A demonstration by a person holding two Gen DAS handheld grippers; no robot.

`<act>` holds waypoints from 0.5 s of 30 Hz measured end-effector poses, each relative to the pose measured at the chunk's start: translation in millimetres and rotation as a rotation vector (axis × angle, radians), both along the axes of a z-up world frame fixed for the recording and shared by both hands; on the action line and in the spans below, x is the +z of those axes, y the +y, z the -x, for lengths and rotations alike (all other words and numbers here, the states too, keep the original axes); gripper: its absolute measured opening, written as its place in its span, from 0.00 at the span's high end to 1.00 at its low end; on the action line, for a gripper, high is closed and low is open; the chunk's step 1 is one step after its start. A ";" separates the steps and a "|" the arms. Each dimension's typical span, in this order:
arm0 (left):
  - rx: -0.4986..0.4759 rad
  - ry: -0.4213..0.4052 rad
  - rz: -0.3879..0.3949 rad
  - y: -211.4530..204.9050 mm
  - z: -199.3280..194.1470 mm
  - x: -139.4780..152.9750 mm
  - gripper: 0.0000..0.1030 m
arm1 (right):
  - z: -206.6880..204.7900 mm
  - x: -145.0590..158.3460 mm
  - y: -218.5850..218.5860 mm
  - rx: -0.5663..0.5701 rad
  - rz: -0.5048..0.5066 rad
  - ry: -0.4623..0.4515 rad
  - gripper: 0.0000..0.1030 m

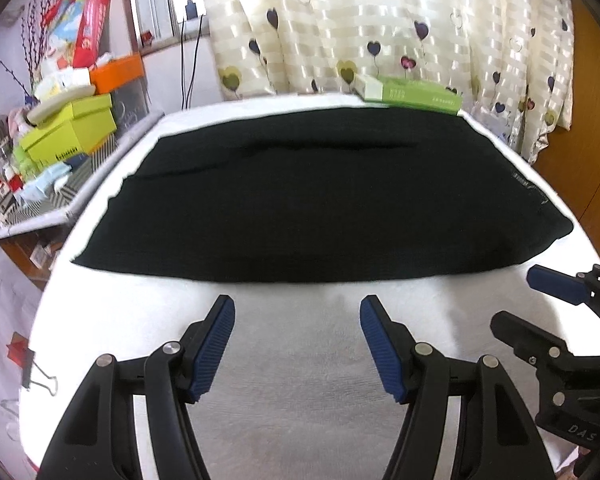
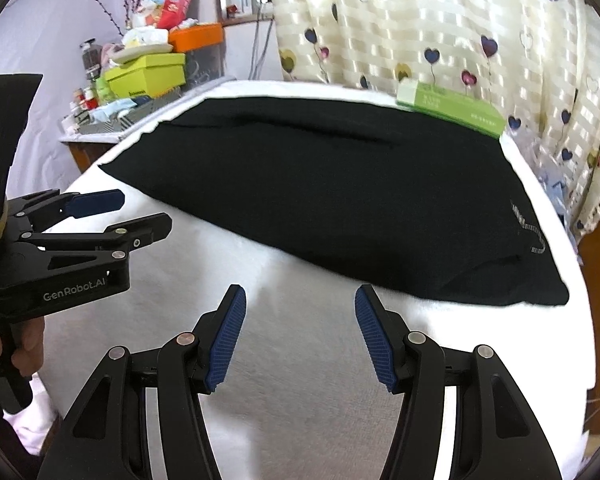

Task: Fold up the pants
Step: 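Move both open grippers down onto the edge of the black pants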

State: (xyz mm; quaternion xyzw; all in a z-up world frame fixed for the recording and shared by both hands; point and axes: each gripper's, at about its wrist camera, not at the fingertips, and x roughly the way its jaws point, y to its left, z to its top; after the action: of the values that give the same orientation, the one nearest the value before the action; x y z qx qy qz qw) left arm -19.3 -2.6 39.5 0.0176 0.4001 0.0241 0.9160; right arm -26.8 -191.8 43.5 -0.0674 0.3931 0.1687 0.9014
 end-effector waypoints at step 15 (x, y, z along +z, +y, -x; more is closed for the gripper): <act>-0.015 -0.141 -0.041 -1.1 -6.5 58.2 0.34 | -19.6 47.6 1.0 0.044 0.002 -0.100 0.44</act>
State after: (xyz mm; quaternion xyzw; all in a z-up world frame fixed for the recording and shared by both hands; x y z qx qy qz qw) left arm -12.8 -3.7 97.7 0.0375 0.3341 0.0266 0.9414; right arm -7.3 -190.8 91.1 -0.0850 0.3461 0.1847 0.9159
